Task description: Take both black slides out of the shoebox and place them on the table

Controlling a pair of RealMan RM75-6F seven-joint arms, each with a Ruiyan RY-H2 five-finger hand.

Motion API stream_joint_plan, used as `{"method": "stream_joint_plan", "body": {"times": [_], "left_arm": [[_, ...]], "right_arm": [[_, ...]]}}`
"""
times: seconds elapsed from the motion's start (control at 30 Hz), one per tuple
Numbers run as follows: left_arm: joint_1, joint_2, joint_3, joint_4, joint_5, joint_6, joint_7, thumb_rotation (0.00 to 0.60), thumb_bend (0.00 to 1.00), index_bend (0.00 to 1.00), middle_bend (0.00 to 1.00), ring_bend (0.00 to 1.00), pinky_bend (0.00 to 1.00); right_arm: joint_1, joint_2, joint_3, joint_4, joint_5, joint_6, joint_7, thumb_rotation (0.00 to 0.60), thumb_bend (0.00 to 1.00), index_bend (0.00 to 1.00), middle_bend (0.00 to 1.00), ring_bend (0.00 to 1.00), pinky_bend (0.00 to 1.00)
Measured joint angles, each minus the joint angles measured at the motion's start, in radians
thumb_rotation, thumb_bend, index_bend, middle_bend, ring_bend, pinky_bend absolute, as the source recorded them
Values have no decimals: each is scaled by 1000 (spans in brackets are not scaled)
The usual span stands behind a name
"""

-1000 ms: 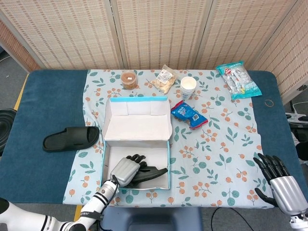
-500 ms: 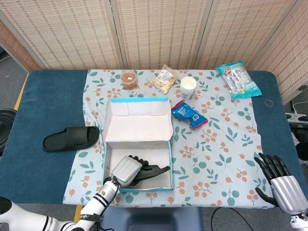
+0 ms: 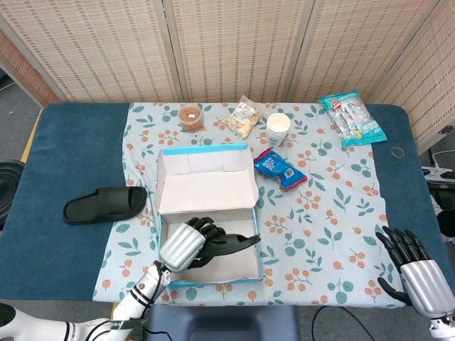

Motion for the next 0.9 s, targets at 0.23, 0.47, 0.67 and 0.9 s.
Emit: {"method": "stream_joint_plan", "body": {"times": [0.23, 0.47, 0.67, 0.9], "left_arm": [[58, 74, -53, 59, 175, 210, -110, 600, 554, 592, 436, 238, 359], [133, 255, -116, 96, 93, 239, -149, 600, 547, 592, 435, 237, 359], [198, 302, -129, 248, 3, 225, -224, 600, 547, 592, 435, 237, 360], [258, 287, -129, 456, -81, 185, -321, 600, 548, 592, 435, 237, 349]], "right_arm": [[1, 0, 2, -1, 5, -4, -3, 600, 158, 0, 0, 0, 0], [1, -1, 1, -4, 2, -5, -10, 600, 158, 0, 0, 0, 0], [-1, -3, -2, -8, -4, -3, -17, 600, 158, 0, 0, 0, 0], [1, -6, -8, -12, -15, -8, -28, 600, 158, 0, 0, 0, 0]]}}
